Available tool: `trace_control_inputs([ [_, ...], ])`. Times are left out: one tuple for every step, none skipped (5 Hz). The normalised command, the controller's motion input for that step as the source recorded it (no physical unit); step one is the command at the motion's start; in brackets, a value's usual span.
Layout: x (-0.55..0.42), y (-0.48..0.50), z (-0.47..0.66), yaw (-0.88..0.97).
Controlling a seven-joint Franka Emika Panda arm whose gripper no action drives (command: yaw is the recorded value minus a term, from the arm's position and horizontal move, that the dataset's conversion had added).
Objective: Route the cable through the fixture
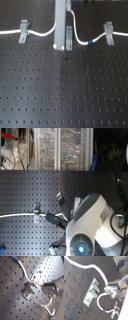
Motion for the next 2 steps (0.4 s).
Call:
trace_control_inputs([
  [-0.026, 0.217, 0.22, 0.0],
  [-0.196, 0.035, 0.17, -0.27],
])
